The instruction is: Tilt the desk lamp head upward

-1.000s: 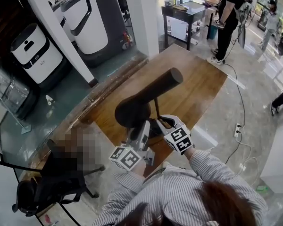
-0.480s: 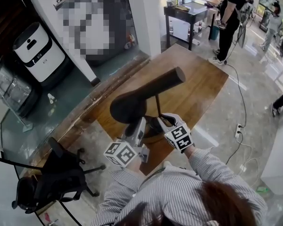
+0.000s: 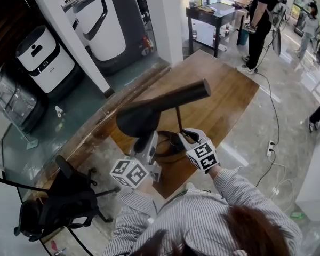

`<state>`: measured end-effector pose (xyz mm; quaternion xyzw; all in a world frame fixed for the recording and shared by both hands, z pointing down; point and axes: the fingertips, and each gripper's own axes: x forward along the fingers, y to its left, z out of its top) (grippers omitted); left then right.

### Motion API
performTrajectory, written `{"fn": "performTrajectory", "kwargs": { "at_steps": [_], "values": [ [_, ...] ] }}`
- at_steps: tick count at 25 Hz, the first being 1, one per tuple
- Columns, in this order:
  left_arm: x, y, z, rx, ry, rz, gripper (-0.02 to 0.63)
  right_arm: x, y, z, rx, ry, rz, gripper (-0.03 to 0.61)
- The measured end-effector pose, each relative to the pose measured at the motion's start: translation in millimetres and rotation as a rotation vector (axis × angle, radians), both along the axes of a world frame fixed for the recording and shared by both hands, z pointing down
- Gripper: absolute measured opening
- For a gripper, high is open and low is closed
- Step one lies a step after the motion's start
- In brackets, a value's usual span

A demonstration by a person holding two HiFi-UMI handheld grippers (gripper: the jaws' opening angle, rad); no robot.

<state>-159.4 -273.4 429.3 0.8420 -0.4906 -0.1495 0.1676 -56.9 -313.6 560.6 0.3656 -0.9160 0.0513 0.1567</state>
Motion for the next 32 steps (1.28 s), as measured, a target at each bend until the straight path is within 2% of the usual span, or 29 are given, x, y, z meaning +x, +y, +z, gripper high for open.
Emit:
{"fn": "performTrajectory", "kwargs": {
  "at_steps": [11,15,22,32],
  "values": [
    [-25,0,-29,0.096,-0.192,-0.055,0.066,-1,0,1,0.001,-0.019,-0.001,0.048],
    [-31,1,-39,0.108,-0.233,-0.066,0.066,0,1,1,-0.001,-0.017,-0.004,0.048],
    [-40,3,-64,0.144,-0.367,-0.093,0.066,1,0,1,0.000,-0.018,-0.011,0.048],
    [-51,4,-100,0.189,-0.432,-0.136,0.066,1,-1,1,-0.003,-0.025,-0.020,0.049]
  ]
}}
